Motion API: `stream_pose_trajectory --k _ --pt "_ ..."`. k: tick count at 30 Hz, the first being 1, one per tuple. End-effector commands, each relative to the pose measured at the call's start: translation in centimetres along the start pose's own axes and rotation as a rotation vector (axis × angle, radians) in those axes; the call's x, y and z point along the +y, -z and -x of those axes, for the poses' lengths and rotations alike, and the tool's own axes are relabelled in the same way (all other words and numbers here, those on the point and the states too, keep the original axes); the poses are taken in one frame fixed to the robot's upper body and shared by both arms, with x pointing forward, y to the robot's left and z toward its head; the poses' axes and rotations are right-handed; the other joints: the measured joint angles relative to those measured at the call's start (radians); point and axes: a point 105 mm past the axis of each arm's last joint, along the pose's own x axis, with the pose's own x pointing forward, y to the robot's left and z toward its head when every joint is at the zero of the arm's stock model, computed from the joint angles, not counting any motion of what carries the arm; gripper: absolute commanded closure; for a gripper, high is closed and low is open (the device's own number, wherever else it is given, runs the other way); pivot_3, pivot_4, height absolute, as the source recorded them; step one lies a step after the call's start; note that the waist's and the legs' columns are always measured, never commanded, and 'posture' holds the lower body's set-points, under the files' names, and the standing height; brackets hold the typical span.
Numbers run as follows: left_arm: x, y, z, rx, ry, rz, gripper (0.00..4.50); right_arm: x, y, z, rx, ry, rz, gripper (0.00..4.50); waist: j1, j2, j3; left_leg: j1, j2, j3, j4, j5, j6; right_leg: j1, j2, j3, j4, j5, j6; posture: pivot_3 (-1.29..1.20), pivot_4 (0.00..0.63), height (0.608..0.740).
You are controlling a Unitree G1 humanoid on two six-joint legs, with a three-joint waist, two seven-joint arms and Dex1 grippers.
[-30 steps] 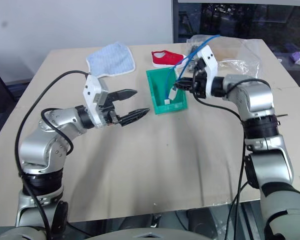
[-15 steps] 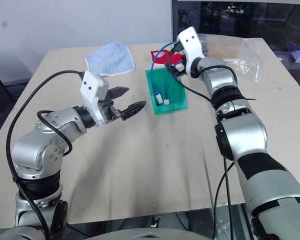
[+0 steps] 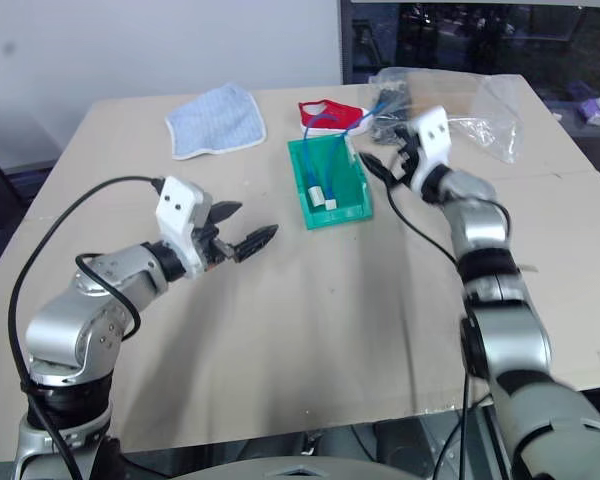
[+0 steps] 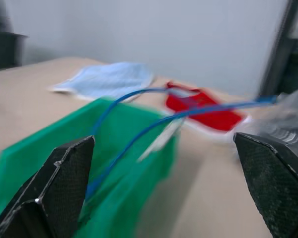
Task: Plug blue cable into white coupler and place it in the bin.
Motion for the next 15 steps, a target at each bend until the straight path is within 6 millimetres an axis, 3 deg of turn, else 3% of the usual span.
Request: stream_pose_trajectory --k 1,5,9,12,15 --pt "-0.7 0.6 2.1 -0.051 -0.051 -0.048 0.0 1.8 0.0 5.1 0.016 -0.087 -0.036 0.08 0.007 0.001 0.0 0.001 0.0 0.0 -0.001 -0.001 0.0 0.001 -0.003 0.0 -0.001 0.0 0.0 0.0 0.15 0.74" --pt "-1.5 3.7 4.1 -0.003 -0.065 -0.057 0.0 2.9 2.8 10.4 0.149 -0.056 -0.12 0.08 0.013 0.002 0.001 0.003 0.0 0.002 -0.002 -0.001 0.001 0.002 -0.003 0.001 -0.001 0.0 -0.001 0.0 0.15 0.74" --pt "-3.1 5.8 5.0 0.02 -0.051 -0.009 0.0 4.0 5.1 14.1 0.276 -0.056 -0.085 0.08 0.024 0.003 0.002 0.014 0.001 0.003 -0.002 -0.004 0.005 0.014 -0.003 0.001 -0.003 0.001 -0.003 0.0 0.15 0.74" --pt "-4.4 7.0 5.1 0.035 -0.051 0.033 0.0 4.5 6.4 16.0 0.334 -0.053 -0.054 0.08 0.028 0.002 0.003 0.02 0.003 0.004 -0.002 -0.004 0.005 0.023 -0.004 -0.001 -0.006 -0.002 -0.005 0.0 0.15 0.74" --pt "-5.6 8.2 5.4 0.064 -0.023 0.009 0.0 4.6 6.5 16.5 0.321 -0.027 -0.064 0.08 0.03 0.002 0.003 0.02 0.003 0.005 -0.001 -0.004 0.005 0.023 -0.004 -0.001 -0.007 0.0 -0.003 0.0 0.15 0.74"
